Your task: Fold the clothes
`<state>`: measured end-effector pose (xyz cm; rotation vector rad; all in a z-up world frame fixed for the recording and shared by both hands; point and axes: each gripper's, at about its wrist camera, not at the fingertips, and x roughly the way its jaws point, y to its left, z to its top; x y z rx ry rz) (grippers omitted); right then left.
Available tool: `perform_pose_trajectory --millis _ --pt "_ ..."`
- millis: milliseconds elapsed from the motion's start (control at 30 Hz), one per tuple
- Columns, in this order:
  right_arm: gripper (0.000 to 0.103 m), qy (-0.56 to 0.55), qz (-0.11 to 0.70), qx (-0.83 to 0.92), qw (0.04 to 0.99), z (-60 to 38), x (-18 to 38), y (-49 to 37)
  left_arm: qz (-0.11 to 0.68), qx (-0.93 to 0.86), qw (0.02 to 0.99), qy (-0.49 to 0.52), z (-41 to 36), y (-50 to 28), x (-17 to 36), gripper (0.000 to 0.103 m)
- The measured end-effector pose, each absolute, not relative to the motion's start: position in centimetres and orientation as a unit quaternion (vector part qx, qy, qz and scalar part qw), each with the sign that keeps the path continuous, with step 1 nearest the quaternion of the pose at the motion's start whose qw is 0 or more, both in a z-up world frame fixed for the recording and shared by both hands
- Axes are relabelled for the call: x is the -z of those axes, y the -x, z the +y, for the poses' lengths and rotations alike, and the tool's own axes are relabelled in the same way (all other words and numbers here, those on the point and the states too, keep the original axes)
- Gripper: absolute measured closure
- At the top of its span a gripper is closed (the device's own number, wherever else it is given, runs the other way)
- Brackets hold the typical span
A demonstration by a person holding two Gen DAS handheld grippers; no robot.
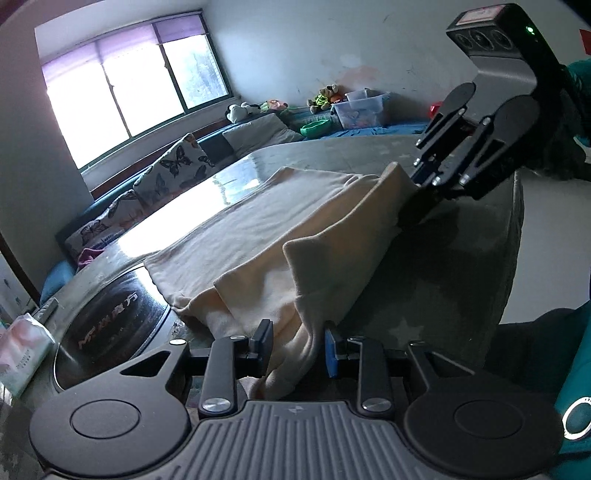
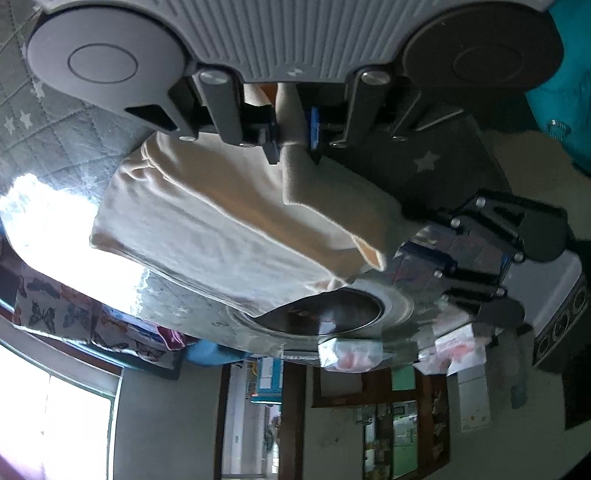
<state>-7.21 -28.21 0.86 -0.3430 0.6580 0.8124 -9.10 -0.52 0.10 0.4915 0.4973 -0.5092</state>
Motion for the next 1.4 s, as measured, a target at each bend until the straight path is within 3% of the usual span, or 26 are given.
perform_pose_trajectory --millis 167,300,400,533,1133,1400 --pt "0.076 0.2 0.296 -0.392 0.848 -27.7 0.2 8.2 0.225 0.243 0.906 -0.263 -0.8 9.2 0.2 0.071" --pt "0.076 0.207 0.284 -0.39 0.851 -27.5 0.5 8.5 0.219 0.24 0.907 -0.268 -0.7 9.3 0.4 0.075" --pt "0.089 0.195 0.283 -0.384 0.857 -27.7 0.3 8.4 0.21 0.239 0.906 -0.28 -1.1 9.7 0.7 0.088" --pt "0.092 0.176 0.276 -0.382 0.865 -28.1 -0.5 8.4 0.213 0.244 0.908 -0.266 -1.1 9.8 0.3 0.097" --pt "0.093 0.154 0.253 -0.412 0.862 -30.2 -7.1 14.4 0.205 0.272 0.928 -0.149 1.0 13.4 -6.6 0.097" --pt "0.093 0.144 0.271 -0.388 0.869 -29.6 -8.0 8.2 0.191 0.254 0.938 -0.136 0.9 8.1 -8.4 0.097"
